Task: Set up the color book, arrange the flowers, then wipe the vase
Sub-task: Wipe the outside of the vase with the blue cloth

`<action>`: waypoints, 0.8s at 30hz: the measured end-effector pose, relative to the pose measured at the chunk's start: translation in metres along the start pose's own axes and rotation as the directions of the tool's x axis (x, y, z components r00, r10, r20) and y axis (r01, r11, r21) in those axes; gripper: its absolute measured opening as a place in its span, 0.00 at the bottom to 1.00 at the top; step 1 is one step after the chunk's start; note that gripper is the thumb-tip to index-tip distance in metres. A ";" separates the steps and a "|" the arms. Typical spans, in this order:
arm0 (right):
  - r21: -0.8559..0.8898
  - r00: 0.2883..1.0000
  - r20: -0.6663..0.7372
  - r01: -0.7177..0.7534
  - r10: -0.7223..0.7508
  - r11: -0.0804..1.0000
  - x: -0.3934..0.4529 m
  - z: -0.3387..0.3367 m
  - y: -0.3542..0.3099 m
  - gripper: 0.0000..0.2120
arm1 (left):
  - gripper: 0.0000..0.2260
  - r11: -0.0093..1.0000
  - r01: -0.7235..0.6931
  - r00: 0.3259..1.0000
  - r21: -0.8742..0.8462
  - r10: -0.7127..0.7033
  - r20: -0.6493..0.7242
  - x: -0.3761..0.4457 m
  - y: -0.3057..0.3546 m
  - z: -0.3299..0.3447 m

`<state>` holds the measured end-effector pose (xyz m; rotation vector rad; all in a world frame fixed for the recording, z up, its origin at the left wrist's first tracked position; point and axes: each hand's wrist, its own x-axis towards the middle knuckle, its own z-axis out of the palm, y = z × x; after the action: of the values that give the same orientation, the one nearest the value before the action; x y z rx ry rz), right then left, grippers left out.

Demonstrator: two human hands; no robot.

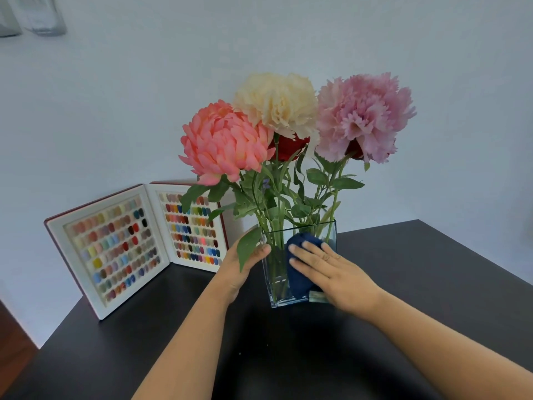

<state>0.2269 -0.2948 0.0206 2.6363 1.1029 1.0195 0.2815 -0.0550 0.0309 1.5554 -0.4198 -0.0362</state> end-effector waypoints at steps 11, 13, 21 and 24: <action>0.111 0.985 0.069 0.152 -0.161 0.982 0.005 0.027 -0.030 0.35 | 0.29 0.998 0.002 0.999 0.070 0.001 -0.032 0.000 -0.002 -0.004; 0.096 0.968 0.130 0.204 -0.216 0.974 -0.005 0.031 -0.028 0.34 | 0.32 0.998 0.003 0.999 0.069 0.000 -0.043 0.001 -0.003 -0.003; -0.018 0.977 0.077 0.202 -0.200 0.979 -0.031 0.009 0.007 0.25 | 0.30 0.997 -0.075 0.994 0.015 0.076 -0.084 0.000 0.004 0.014; -0.005 0.989 -0.108 0.100 -0.100 0.995 -0.029 -0.008 0.021 0.16 | 0.29 0.997 -0.079 0.992 0.009 0.079 -0.094 0.002 0.005 0.017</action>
<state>0.2201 -0.3307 0.0184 2.5233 1.2430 1.1532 0.2775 -0.0715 0.0354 1.5375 -0.4064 0.0995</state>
